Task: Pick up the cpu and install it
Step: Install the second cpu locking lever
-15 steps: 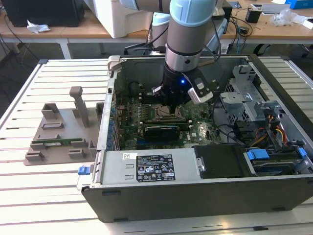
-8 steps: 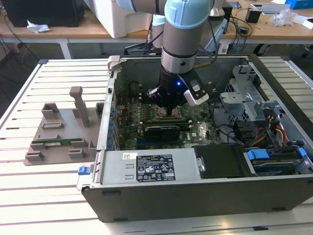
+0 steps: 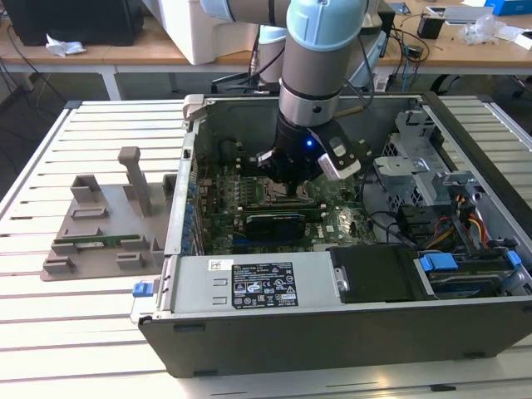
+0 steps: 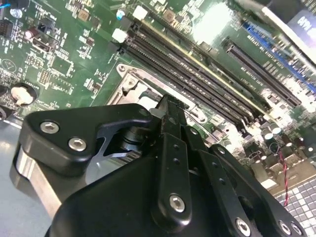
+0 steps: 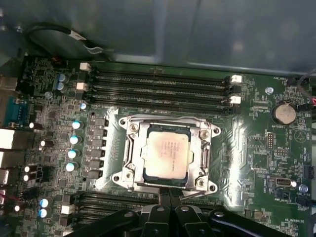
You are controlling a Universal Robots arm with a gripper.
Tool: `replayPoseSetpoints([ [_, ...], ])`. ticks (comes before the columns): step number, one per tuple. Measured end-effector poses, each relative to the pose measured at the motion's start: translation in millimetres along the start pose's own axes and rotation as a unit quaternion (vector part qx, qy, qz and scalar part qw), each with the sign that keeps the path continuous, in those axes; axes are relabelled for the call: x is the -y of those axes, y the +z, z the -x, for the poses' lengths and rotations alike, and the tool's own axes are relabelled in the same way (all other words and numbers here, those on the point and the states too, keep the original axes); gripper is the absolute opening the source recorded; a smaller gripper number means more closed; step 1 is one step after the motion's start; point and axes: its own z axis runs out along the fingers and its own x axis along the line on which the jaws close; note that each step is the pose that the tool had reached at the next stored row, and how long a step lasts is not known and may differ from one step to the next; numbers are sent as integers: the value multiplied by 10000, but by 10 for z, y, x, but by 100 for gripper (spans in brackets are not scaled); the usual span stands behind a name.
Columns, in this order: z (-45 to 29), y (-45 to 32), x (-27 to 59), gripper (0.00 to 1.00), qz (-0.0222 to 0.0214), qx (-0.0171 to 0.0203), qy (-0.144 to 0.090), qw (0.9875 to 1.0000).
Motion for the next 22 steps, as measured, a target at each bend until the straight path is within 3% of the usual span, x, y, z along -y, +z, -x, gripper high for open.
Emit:
replayPoseSetpoints([
  [3, -18, -1, 53, 11, 6, 0, -8, 10000],
  [7, -69, 16, 56, 11, 125, 5, -49, 9999],
  [18, -275, 151, 109, 11, 141, -27, -292, 9995],
  [22, -367, 176, 104, 11, 225, -28, -375, 9990],
])
